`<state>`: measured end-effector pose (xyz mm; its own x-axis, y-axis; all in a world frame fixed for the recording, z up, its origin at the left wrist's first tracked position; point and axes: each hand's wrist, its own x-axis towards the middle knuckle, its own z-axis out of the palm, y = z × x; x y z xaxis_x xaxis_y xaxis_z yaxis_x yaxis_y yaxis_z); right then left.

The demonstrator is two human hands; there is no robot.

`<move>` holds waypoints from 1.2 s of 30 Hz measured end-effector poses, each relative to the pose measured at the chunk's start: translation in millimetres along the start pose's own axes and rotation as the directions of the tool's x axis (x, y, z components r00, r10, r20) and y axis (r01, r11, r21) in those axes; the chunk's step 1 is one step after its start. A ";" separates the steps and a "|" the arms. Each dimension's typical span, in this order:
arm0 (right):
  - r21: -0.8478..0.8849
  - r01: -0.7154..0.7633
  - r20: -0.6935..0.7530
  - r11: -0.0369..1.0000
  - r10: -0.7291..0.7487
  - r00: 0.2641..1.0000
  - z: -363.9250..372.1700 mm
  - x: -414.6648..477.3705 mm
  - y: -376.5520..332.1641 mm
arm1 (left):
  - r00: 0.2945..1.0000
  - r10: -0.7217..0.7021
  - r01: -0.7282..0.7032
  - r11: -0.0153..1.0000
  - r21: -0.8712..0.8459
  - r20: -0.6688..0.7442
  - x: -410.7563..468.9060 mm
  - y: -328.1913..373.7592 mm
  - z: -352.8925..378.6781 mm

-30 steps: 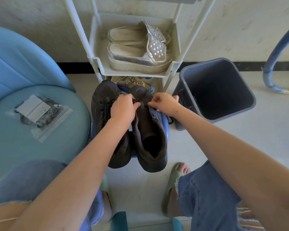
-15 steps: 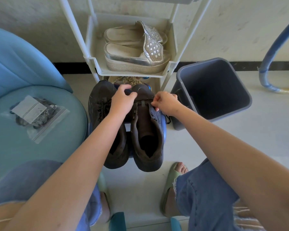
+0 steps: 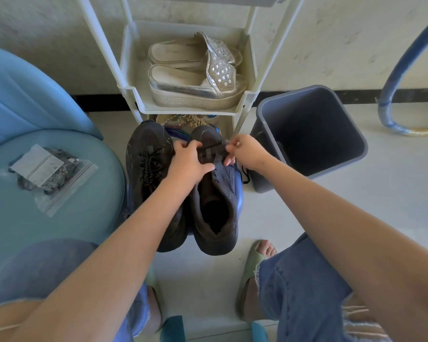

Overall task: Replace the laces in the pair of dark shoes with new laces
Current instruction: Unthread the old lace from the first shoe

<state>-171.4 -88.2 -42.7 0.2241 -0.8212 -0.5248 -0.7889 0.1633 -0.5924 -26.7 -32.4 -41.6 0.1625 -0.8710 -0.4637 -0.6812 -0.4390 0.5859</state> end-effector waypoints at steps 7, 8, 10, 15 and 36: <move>0.221 -0.197 -0.334 0.955 0.264 0.905 -16.5 4.0 6.7 | 0.998 0.050 -0.044 0.986 0.160 -0.030 -4.6 -3.6 -0.2; 0.239 -0.133 -0.348 0.962 0.213 0.913 -15.9 3.6 6.5 | 0.998 0.053 -0.045 0.983 0.179 -0.041 -5.1 -2.9 1.1; 0.114 -0.054 -0.300 0.992 0.086 0.950 -11.2 3.1 3.3 | 0.998 0.026 -0.013 0.978 0.206 -0.056 -6.2 -2.7 2.5; -0.113 0.054 -0.057 0.992 -0.061 0.997 2.1 5.3 -1.8 | 0.997 -0.027 0.039 0.986 0.161 -0.077 -4.7 -3.3 -1.6; -0.469 -0.183 -0.290 0.864 0.045 0.956 -27.2 -7.9 6.7 | 0.996 -0.079 0.084 0.983 0.161 -0.033 -7.4 1.5 5.3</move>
<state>-194.1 -95.5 -26.0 0.0128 -0.9363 -0.3509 -0.9909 0.0350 -0.1297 -32.7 -25.5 -40.8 0.2393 -0.8402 -0.4866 -0.7712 -0.4690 0.4305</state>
